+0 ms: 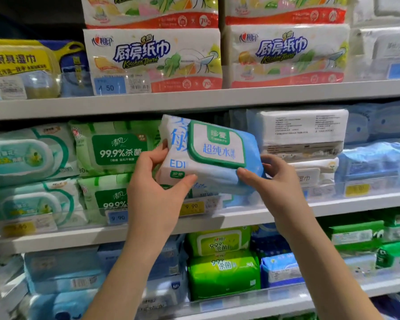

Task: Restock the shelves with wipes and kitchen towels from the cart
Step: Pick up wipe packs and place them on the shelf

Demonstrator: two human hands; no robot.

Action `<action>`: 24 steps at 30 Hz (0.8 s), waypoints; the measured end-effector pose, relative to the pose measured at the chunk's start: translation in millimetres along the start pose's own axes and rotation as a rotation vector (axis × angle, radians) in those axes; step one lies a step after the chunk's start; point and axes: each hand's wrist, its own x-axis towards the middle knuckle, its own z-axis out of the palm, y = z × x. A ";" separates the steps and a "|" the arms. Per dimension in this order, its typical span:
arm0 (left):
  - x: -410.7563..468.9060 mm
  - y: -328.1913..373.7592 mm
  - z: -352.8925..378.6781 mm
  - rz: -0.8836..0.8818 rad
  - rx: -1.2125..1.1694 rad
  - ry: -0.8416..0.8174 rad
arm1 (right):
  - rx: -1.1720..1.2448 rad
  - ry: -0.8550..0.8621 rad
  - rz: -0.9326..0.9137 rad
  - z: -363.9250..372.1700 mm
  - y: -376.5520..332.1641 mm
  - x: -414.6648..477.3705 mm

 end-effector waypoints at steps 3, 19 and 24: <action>8.4 -0.9 -1.9 0.082 0.022 -0.047 | -0.014 0.069 -0.125 6.9 -4.7 2.2; 38.9 -54.2 35.5 0.048 0.289 0.167 | -0.438 0.260 -0.513 25.6 30.3 45.5; 41.1 -53.8 36.2 0.085 0.426 0.132 | -0.787 0.352 -0.674 27.6 39.4 60.2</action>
